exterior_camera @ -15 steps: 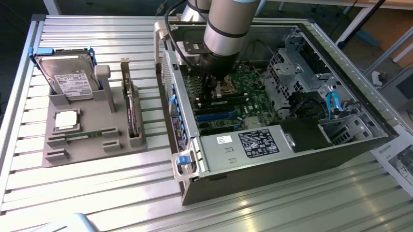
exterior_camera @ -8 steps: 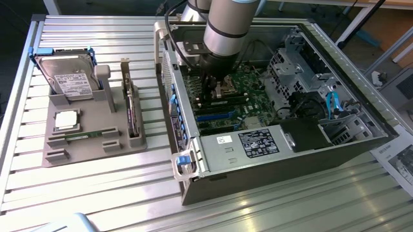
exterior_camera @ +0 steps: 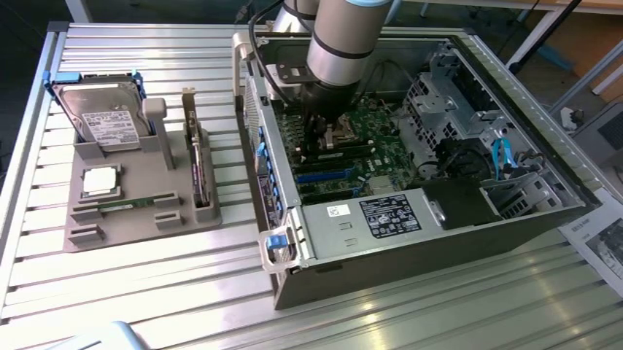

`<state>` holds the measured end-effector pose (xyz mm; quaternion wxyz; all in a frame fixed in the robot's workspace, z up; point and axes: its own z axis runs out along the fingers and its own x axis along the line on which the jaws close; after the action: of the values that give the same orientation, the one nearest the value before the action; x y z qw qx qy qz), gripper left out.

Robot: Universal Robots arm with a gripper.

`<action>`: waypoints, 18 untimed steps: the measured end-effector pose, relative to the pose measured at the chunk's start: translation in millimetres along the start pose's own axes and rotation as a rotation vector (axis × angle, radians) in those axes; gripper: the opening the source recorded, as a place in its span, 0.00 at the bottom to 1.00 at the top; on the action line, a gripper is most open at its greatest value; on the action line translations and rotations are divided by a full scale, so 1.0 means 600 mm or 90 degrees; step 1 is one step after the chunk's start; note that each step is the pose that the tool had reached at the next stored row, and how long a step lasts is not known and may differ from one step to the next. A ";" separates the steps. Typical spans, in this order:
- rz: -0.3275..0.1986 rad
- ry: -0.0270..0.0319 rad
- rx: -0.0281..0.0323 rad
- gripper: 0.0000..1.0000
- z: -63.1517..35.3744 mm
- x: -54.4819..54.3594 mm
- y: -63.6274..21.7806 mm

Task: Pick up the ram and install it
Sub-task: 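Press down the ram until it locks into place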

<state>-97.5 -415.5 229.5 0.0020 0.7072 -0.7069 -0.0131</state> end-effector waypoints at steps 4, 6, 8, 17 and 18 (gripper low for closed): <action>0.000 -0.0001 0.0001 0.10 0.000 0.000 0.000; 0.000 -0.0003 0.0002 0.10 0.000 0.000 0.000; 0.000 -0.0008 0.0006 0.10 -0.005 0.000 0.000; 0.000 0.0014 -0.0005 0.10 -0.053 -0.001 0.001; 0.000 0.0016 -0.0005 0.10 -0.058 -0.001 0.001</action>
<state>-97.2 -415.5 264.4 0.0032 0.7072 -0.7069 -0.0125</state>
